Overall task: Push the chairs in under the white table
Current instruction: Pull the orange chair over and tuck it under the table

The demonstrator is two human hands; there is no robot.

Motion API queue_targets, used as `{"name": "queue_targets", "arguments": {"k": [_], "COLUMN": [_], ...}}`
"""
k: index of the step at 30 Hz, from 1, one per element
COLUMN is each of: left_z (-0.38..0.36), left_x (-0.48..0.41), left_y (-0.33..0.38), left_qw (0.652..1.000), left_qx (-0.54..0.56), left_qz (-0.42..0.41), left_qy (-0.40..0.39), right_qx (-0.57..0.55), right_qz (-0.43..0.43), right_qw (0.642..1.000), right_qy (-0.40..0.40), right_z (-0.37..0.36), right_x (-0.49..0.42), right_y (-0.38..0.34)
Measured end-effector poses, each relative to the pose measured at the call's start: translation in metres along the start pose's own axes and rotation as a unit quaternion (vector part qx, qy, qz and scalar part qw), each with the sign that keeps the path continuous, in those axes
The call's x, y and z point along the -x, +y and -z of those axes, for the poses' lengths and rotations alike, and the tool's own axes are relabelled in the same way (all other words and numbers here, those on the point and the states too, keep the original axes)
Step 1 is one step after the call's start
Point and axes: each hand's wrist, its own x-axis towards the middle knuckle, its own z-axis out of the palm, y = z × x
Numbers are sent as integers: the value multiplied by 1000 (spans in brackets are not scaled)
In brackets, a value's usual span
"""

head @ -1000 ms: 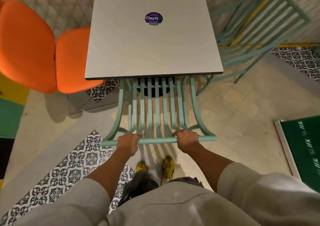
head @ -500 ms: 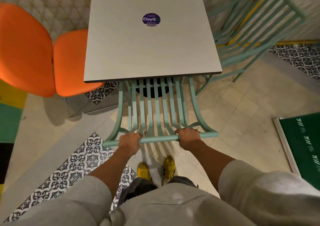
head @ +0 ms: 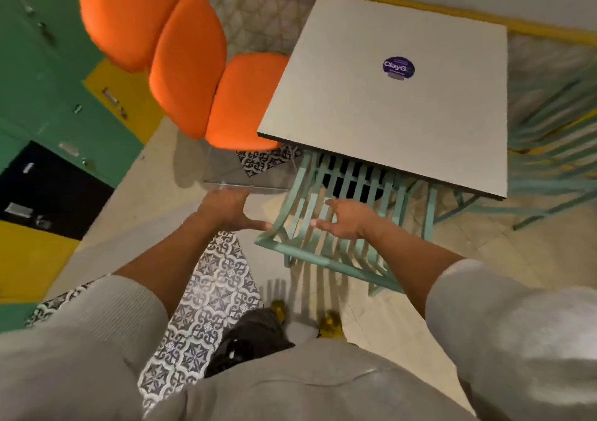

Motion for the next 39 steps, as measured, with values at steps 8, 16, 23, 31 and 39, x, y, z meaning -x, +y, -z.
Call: {"name": "queue_targets", "arguments": {"k": [8,16,23,31,39], "left_z": [58,152,218,254,331], "left_x": [34,56,37,-51,-164], "left_y": [-152,-337,-438,-533,-608], "left_qw": [992,984,979,977,965], "left_qx": [13,-42,-101,-102,-149], "left_qz": [98,90,29,-33,-136], "left_qy": [75,151,175,185,170], "right_qx": [86,145,152,120,127], "right_qz": [103,145,144,83,47], "right_qw": [985,955,941,947,941], "right_qy": [111,212,267,287,311], "right_z": [95,184,230,286,340], "right_x": [-68,-132,-164,-250,-357], "right_y": [-143,-334,-469,-530,-570]}}
